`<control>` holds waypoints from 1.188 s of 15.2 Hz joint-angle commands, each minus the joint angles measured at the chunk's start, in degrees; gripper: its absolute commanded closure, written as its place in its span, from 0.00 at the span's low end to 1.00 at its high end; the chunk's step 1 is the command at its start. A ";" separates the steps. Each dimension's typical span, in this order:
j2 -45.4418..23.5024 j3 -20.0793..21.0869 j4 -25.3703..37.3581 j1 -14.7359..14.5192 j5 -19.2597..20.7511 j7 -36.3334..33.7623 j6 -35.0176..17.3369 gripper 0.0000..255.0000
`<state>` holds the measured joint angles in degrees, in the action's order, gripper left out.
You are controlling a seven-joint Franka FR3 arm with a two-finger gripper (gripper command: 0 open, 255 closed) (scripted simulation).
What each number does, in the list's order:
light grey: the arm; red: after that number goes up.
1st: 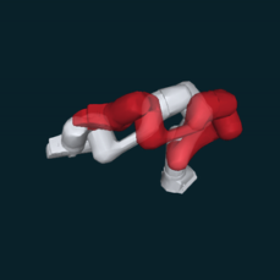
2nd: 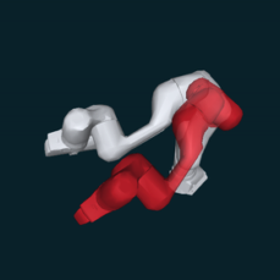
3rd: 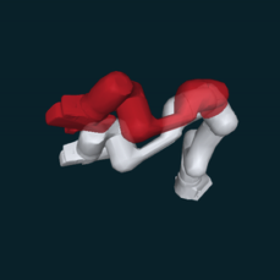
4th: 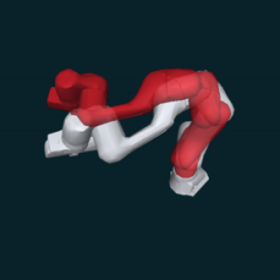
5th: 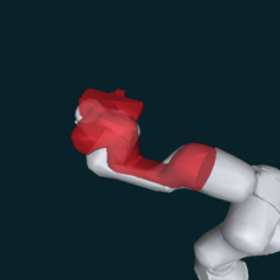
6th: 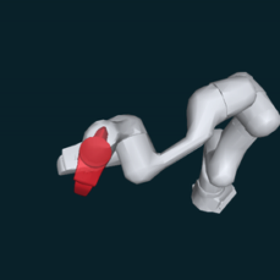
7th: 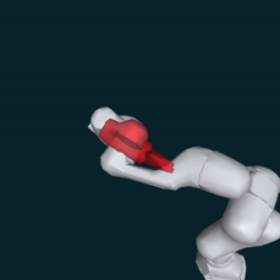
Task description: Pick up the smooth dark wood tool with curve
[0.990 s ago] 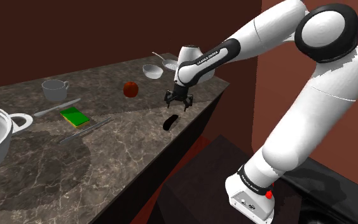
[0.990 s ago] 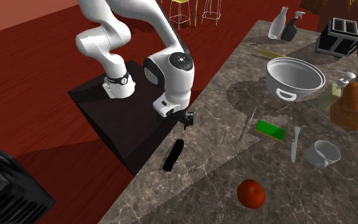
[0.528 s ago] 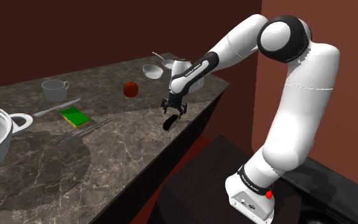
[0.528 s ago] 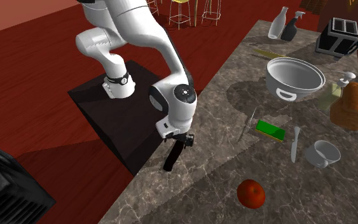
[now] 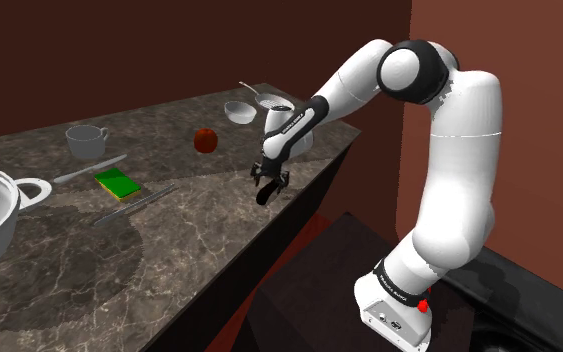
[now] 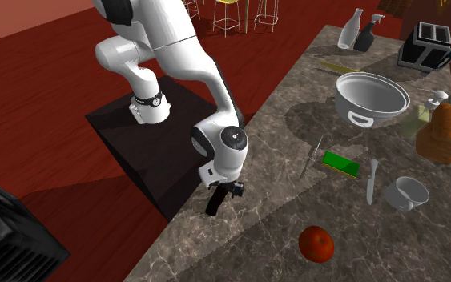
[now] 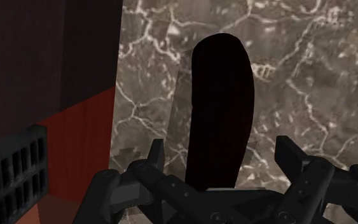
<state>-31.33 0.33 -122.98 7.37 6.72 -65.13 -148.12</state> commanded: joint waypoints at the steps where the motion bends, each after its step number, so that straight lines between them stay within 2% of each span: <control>1: -0.94 -0.07 0.08 -0.07 0.09 -0.14 -0.87 0.00; 2: -0.94 -0.07 0.09 -0.07 0.09 -0.14 -0.86 0.00; 3: -0.92 -0.07 0.09 -0.09 0.09 -0.17 -0.85 1.00; 12: -0.94 -0.07 0.10 -0.07 0.09 -0.14 -0.86 1.00; 18: 3.43 0.23 -0.98 0.14 -0.29 0.30 2.43 1.00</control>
<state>-28.50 0.51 -123.89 7.49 6.50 -64.88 -146.23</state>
